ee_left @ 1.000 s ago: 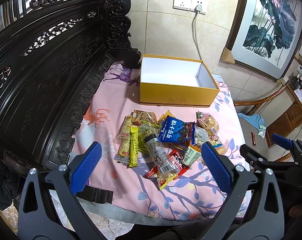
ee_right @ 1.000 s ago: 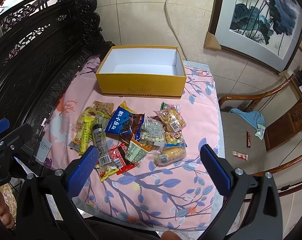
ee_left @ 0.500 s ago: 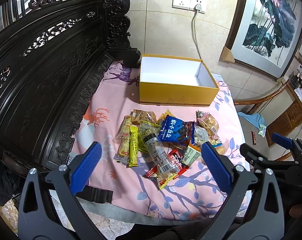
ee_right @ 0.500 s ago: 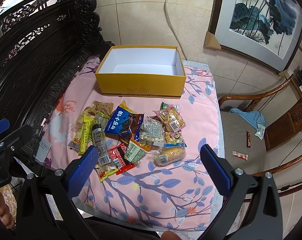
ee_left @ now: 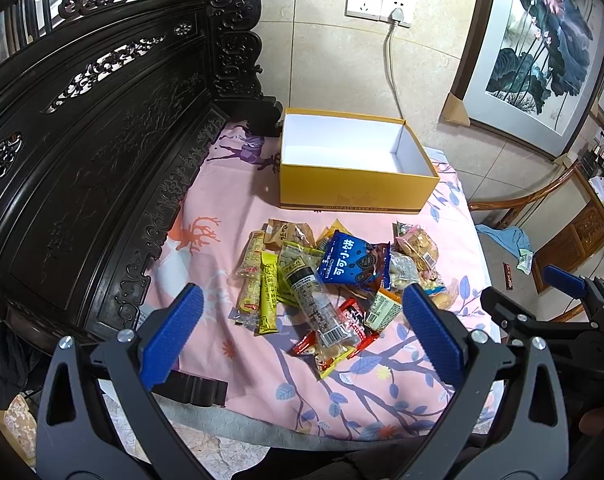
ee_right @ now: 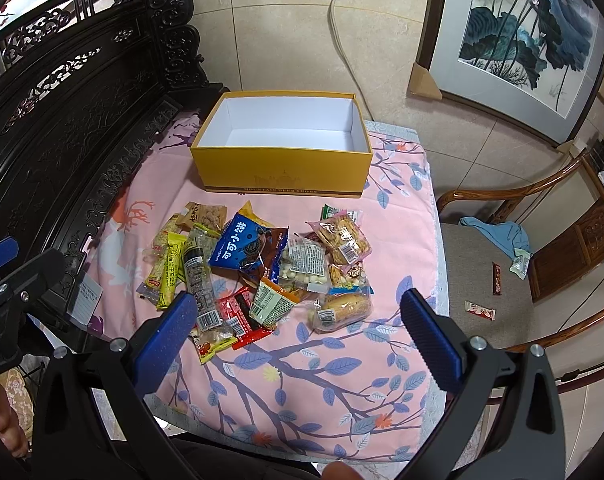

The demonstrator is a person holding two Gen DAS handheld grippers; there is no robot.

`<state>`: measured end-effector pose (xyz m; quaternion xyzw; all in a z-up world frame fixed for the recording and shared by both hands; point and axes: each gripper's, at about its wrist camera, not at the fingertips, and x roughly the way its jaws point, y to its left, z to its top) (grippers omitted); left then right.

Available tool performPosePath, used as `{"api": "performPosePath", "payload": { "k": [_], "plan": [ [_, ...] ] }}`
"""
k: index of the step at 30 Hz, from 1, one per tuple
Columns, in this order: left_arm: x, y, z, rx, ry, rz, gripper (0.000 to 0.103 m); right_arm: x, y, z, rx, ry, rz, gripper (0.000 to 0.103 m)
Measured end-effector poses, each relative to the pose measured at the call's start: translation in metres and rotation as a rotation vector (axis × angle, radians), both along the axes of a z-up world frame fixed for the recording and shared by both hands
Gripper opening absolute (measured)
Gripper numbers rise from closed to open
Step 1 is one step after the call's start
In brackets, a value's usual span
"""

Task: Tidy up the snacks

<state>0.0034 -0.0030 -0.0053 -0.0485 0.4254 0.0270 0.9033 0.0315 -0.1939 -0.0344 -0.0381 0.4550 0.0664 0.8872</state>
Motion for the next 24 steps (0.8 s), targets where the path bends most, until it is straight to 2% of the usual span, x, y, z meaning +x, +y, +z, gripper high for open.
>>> {"api": "performPosePath", "payload": {
  "k": [24],
  "plan": [
    [-0.0035,-0.0048,-0.0072,-0.001,0.004,-0.005,0.101,0.0009,-0.0031,-0.0026,0.0,0.004,-0.002,0.102]
  ]
}}
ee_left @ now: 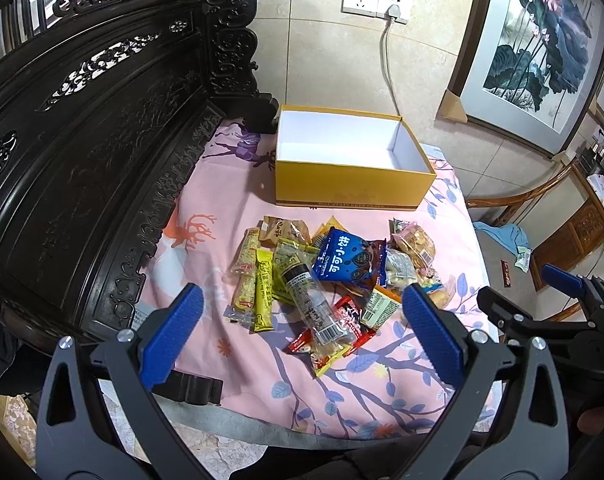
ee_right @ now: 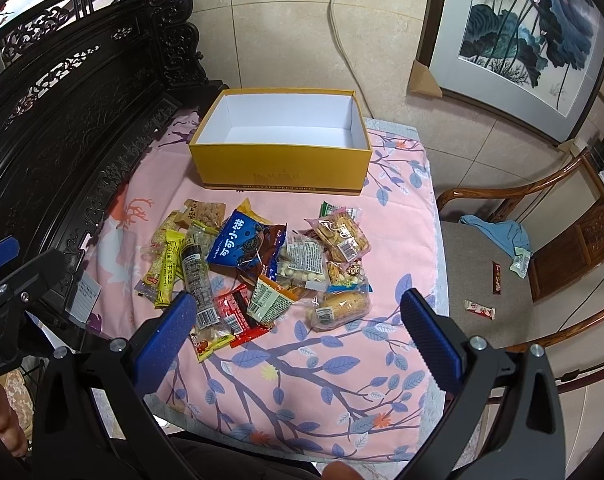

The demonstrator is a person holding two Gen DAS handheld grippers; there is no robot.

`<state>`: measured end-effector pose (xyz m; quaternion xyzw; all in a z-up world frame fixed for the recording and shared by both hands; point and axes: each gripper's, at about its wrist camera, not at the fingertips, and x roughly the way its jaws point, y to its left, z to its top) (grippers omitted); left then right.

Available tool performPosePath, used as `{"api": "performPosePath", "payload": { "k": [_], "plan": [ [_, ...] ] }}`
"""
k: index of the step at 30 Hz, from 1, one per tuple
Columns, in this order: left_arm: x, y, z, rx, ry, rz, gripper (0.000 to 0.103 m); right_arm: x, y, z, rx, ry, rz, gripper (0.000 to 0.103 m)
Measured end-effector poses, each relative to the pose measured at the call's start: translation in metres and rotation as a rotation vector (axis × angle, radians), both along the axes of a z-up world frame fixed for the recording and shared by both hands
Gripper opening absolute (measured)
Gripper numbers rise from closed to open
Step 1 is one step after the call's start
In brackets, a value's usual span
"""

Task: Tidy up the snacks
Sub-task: 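Grasp the clear tube snack pack with left tool while right grasps bread roll bag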

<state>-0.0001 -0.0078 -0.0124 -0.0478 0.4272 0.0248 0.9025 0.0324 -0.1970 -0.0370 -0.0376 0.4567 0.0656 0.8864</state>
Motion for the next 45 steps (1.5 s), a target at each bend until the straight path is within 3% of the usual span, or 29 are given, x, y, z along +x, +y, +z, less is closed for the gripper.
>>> {"api": "performPosePath", "payload": {
  "k": [8,14,21,27,32,36,42,45],
  "plan": [
    [0.004,0.011,-0.018,-0.023,-0.006,0.039,0.101,0.006,-0.019,-0.018,0.02,-0.032,0.014,0.102],
    [0.011,0.028,-0.043,-0.032,0.01,0.067,0.101,0.027,-0.051,-0.069,0.131,0.002,0.043,0.102],
    [0.013,0.046,-0.075,-0.053,0.073,0.094,0.101,0.035,-0.044,-0.122,0.12,0.0,0.281,0.093],
    [0.011,0.05,-0.094,-0.081,0.135,0.111,0.101,0.058,-0.06,-0.166,0.075,0.04,0.2,0.093],
    [0.015,0.05,-0.106,-0.075,0.176,0.115,0.101,0.075,-0.053,-0.202,-0.001,0.068,0.263,0.093],
    [0.018,0.05,-0.112,-0.052,0.189,0.114,0.101,0.08,-0.05,-0.212,-0.024,0.066,0.289,0.069],
    [0.037,0.043,-0.139,-0.071,0.218,0.07,0.101,0.076,-0.06,-0.204,0.06,0.082,0.218,0.064],
    [0.057,0.037,-0.162,-0.126,0.267,0.044,0.101,0.067,-0.064,-0.193,0.11,0.08,0.164,0.064]
  ]
}}
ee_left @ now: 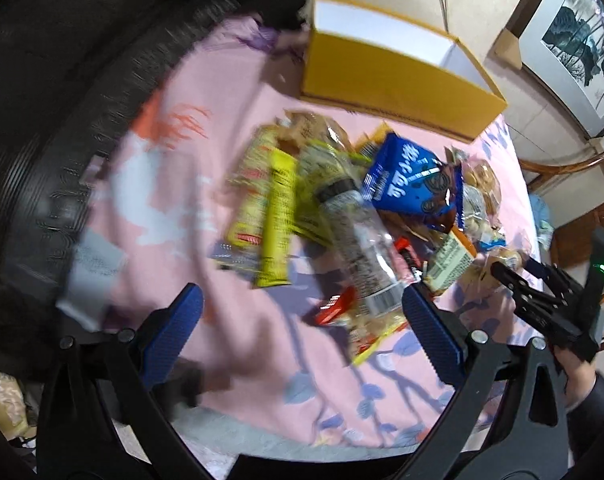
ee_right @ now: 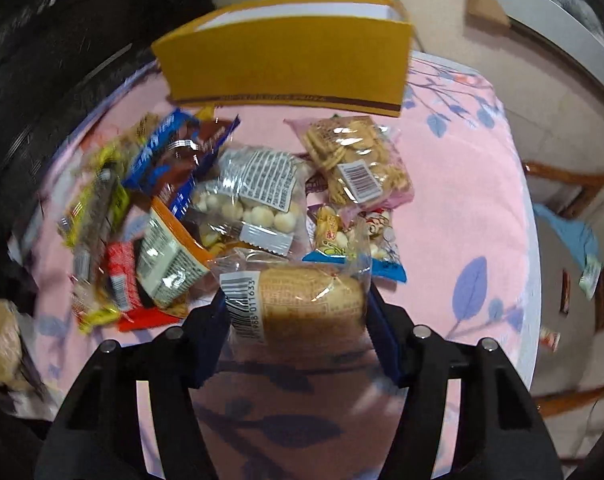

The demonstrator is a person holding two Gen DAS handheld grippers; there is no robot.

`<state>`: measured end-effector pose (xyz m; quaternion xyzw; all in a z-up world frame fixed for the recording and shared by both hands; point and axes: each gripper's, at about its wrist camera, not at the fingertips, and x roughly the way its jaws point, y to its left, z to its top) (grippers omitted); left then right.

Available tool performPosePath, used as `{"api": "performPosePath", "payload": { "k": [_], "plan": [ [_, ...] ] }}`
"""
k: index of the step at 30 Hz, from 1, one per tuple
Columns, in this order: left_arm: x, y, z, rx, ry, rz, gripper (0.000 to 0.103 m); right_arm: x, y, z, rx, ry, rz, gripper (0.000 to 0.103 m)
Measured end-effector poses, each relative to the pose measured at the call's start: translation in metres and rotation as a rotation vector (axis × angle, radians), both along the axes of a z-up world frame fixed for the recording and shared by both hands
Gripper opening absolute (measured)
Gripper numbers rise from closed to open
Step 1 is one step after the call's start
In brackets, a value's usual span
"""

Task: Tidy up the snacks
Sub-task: 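Grasp the clear tube snack pack with left tool while right grasps bread roll bag, then carry both packs over the yellow box and open both tools to drop them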

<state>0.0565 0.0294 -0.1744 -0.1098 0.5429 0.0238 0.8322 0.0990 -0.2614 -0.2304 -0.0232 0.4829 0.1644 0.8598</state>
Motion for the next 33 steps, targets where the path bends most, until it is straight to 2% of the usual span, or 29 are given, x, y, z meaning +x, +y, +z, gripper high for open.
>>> {"api": "performPosePath", "payload": {
  "k": [3,7,12,15,17,18,23,26,33],
  "plan": [
    [0.019,-0.006,-0.018,-0.067,0.022,0.015,0.101,-0.012,-0.004,0.01,0.038,0.007,-0.043,0.064],
    [0.049,-0.02,-0.043,-0.086,0.09,0.034,0.101,-0.028,-0.007,0.02,0.074,0.016,-0.084,0.065],
    [0.062,-0.032,-0.064,-0.107,0.15,0.059,0.1,-0.046,-0.015,0.028,0.095,0.023,-0.137,0.065],
    [0.066,-0.037,-0.073,-0.12,0.17,0.06,0.088,-0.051,-0.022,0.029,0.111,0.027,-0.169,0.065],
    [0.069,-0.038,-0.08,-0.13,0.193,0.066,0.065,-0.053,-0.023,0.031,0.106,0.022,-0.178,0.065],
    [0.071,-0.039,-0.085,-0.154,0.208,0.06,0.061,-0.054,-0.024,0.031,0.104,0.022,-0.184,0.065],
    [0.072,-0.044,-0.085,-0.156,0.194,0.033,0.038,-0.055,-0.029,0.036,0.113,0.008,-0.209,0.065],
    [0.065,-0.041,-0.078,-0.182,0.175,0.02,0.032,-0.054,-0.029,0.043,0.122,-0.016,-0.199,0.065],
    [0.049,-0.025,-0.048,-0.256,0.086,-0.004,0.032,-0.044,-0.021,0.06,0.165,-0.059,-0.174,0.065]
  ]
}}
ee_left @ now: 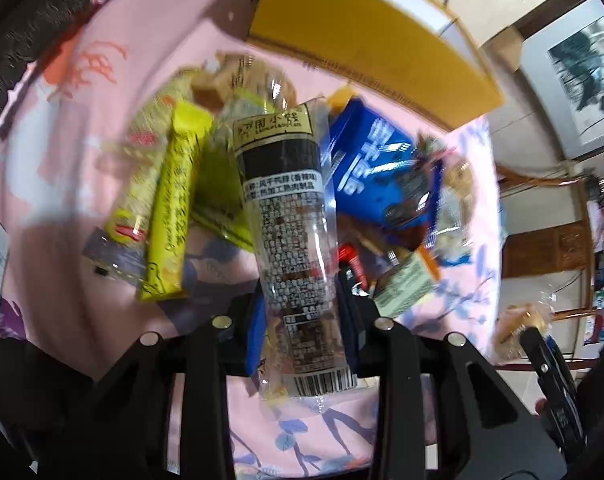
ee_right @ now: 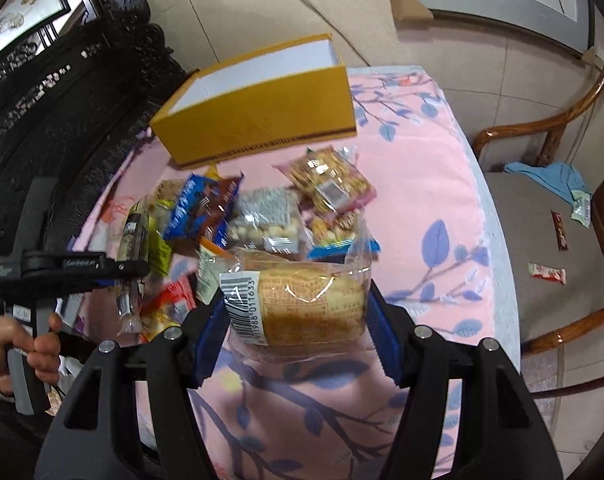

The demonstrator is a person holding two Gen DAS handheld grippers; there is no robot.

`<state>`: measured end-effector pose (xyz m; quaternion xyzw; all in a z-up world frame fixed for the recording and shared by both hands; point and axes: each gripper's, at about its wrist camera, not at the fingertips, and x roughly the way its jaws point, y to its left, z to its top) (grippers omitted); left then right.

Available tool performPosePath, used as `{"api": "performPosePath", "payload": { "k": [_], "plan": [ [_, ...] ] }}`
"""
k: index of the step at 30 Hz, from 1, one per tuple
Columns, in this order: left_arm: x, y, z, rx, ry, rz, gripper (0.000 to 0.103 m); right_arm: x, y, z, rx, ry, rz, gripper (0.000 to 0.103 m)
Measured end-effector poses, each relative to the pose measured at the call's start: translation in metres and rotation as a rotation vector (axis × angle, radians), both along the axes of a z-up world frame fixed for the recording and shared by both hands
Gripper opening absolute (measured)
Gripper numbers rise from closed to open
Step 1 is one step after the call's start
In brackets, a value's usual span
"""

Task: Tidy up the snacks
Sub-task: 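Carry both packs over the yellow box and open both tools to drop them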

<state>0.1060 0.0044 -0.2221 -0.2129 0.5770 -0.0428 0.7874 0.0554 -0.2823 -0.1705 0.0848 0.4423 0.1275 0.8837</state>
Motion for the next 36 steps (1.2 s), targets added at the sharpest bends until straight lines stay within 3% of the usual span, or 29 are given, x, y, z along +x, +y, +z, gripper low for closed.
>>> {"api": "performPosePath", "payload": {
  "k": [7,16,24,28,30,31,32,33,36],
  "plan": [
    [0.008,0.008,0.075,0.021,-0.202,-0.009,0.032,0.026,0.013,0.05,0.052,-0.129,0.049,0.065],
    [0.081,-0.011,0.156,0.022,-0.434,-0.073,0.032,0.109,0.033,0.118,0.082,-0.322,0.093,0.065],
    [0.174,-0.021,0.189,0.061,-0.511,-0.084,0.032,0.21,0.04,0.144,0.074,-0.381,0.062,0.065],
    [0.217,-0.02,0.189,0.091,-0.511,-0.086,0.034,0.248,0.047,0.145,0.054,-0.39,0.071,0.065],
    [0.233,-0.019,0.187,0.106,-0.504,-0.079,0.056,0.264,0.053,0.144,0.041,-0.383,0.077,0.066],
    [0.242,-0.016,0.186,0.139,-0.498,-0.049,0.08,0.271,0.056,0.143,0.025,-0.373,0.073,0.067],
    [0.244,-0.015,0.188,0.157,-0.499,-0.022,0.094,0.277,0.058,0.143,0.011,-0.367,0.061,0.079],
    [0.245,-0.011,0.191,0.17,-0.509,0.012,0.095,0.279,0.058,0.143,0.01,-0.368,0.045,0.091],
    [0.237,0.001,0.203,0.128,-0.56,0.042,0.097,0.273,0.053,0.145,0.043,-0.392,0.031,0.098]
  ]
}}
